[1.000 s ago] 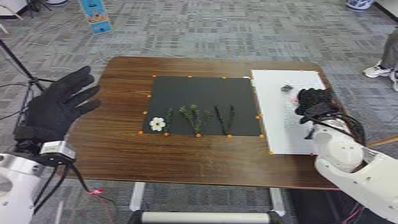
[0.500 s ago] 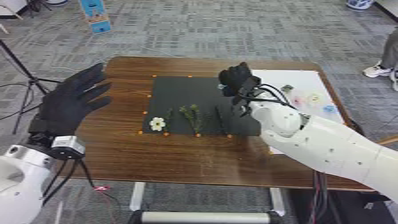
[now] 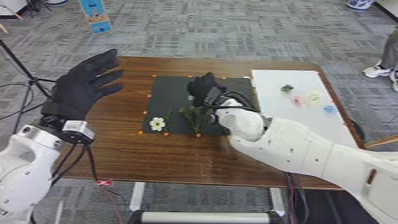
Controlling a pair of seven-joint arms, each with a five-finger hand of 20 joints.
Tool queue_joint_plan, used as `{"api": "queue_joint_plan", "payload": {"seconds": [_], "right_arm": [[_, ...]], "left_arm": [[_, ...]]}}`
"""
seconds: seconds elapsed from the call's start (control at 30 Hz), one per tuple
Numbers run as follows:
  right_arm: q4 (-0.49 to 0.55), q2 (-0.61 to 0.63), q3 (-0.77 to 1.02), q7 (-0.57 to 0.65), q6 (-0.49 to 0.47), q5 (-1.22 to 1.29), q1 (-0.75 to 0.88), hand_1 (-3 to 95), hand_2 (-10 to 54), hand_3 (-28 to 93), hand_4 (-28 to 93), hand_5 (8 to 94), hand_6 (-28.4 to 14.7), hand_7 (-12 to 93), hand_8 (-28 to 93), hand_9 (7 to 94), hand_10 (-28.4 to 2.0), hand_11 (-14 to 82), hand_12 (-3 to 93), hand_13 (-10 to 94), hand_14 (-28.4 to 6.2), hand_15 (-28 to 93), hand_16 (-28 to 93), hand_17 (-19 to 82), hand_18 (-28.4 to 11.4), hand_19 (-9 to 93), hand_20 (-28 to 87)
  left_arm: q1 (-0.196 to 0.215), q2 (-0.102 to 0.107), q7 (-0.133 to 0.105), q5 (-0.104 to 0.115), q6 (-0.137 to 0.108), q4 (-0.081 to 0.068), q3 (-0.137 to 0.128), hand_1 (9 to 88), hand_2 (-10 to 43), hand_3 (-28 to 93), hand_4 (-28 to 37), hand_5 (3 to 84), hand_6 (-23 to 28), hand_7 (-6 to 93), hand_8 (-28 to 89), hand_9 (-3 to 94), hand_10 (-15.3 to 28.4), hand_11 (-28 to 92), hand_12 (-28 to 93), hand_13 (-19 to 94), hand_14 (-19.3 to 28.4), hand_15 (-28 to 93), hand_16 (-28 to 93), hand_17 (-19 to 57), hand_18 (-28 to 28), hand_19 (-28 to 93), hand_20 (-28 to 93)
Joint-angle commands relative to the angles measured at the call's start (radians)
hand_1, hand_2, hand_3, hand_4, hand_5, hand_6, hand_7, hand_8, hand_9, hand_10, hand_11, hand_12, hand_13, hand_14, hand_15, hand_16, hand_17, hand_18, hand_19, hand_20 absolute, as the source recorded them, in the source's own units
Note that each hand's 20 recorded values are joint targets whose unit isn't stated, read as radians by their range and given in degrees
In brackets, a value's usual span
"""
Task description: Arrange flowers
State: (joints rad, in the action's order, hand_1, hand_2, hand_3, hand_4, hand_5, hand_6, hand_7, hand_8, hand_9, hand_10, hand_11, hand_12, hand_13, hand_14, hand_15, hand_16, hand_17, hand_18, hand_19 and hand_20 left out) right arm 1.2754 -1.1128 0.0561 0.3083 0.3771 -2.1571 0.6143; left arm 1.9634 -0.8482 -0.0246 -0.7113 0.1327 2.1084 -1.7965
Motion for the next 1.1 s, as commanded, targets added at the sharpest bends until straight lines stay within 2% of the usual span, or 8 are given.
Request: {"api": "queue_joint_plan", "payload": {"seconds": [0.03,0.27,0.4,0.6,0.7,0.93,1.0,1.1], "right_arm": [[0.0,-0.059,-0.044,0.05,0.041,-0.012,-0.038,49.8,-9.5,82,-28,69.1,4.1,51,-1,75.7,-5.3,32.0,54.5,59,-6.5,71,47,26,-19.7,80,58],[-0.021,-0.097,-0.069,0.071,0.069,-0.02,-0.075,49.7,-9.5,82,-28,69.3,4.2,51,-1,75.9,-5.3,32.4,53.9,59,-6.5,71,46,26,-19.8,81,58],[-0.02,-0.106,-0.072,0.065,0.087,-0.027,-0.104,49.7,-9.5,82,-28,69.4,4.2,51,-2,75.9,-5.3,32.5,54.2,60,-6.4,71,46,26,-19.8,81,58],[-0.094,-0.167,-0.099,0.053,0.103,-0.009,-0.133,49.9,-9.5,82,-28,69.4,4.2,51,-2,76.0,-5.4,32.3,54.1,60,-6.5,71,47,26,-19.8,81,58],[-0.147,-0.202,-0.133,0.047,0.108,-0.006,-0.154,50.0,-9.5,82,-28,69.7,4.0,51,-3,76.1,-5.3,32.0,53.8,60,-6.5,71,46,26,-19.8,81,58],[-0.244,-0.243,-0.144,0.031,0.095,-0.002,-0.154,50.5,-9.5,81,-28,70.4,4.2,51,-4,76.6,-5.3,31.6,53.0,60,-6.3,71,46,27,-19.7,81,58],[-0.268,-0.255,-0.158,0.028,0.103,-0.004,-0.16,50.6,-9.5,81,-28,70.5,4.3,51,-4,76.7,-5.3,31.4,53.1,60,-6.3,71,46,27,-19.6,81,58],[-0.281,-0.26,-0.164,0.033,0.097,-0.007,-0.159,50.7,-9.5,80,-28,70.7,4.3,50,-5,76.9,-5.4,30.8,52.6,60,-6.1,71,46,27,-19.6,81,58]], "left_arm": [[-0.038,0.008,-0.006,0.003,0.016,-0.007,0.028,20.9,-7.7,67,-28.3,23.8,2.5,17.0,-9,19.8,9.9,16,15,17,12.8,15,4,-12.9,22.4,39,7],[-0.059,0.009,-0.014,0.002,0.014,-0.012,0.051,20.8,-7.6,67,-28.3,23.8,2.4,17.0,-9,19.8,9.9,16,15,17,12.8,15,4,-13.0,22.4,39,7],[-0.046,0.012,-0.018,0.002,0.009,-0.005,0.042,20.8,-7.5,67,-28.3,23.8,2.5,17.0,-9,19.8,10.0,16,15,17,12.8,15,4,-13.0,22.5,39,7],[-0.073,0.017,-0.03,-0.001,0.01,-0.009,0.061,20.9,-7.4,67,-28.3,23.9,2.5,17.1,-9,19.8,9.9,16,15,17,12.8,15,4,-13.0,22.4,39,7],[-0.095,0.019,-0.039,-0.002,0.007,-0.012,0.079,20.9,-7.4,67,-28.3,23.9,2.5,17.1,-9,19.8,9.9,16,15,17,12.8,15,4,-13.1,22.5,39,7],[-0.162,0.017,-0.045,-0.004,0.022,-0.033,0.135,20.8,-7.4,67,-28.3,23.9,2.5,17.1,-9,19.8,9.9,16,15,17,12.8,15,4,-13.1,22.5,39,7],[-0.161,0.017,-0.049,-0.005,0.019,-0.031,0.137,20.7,-7.4,67,-28.3,24.0,2.5,17.0,-9,19.8,10.0,16,15,18,12.8,15,4,-13.0,22.5,39,7],[-0.174,0.017,-0.049,-0.005,0.026,-0.037,0.147,20.8,-7.3,67,-28.3,24.0,2.5,17.1,-9,19.8,9.9,16,15,18,12.8,15,4,-13.0,22.5,39,7]]}}
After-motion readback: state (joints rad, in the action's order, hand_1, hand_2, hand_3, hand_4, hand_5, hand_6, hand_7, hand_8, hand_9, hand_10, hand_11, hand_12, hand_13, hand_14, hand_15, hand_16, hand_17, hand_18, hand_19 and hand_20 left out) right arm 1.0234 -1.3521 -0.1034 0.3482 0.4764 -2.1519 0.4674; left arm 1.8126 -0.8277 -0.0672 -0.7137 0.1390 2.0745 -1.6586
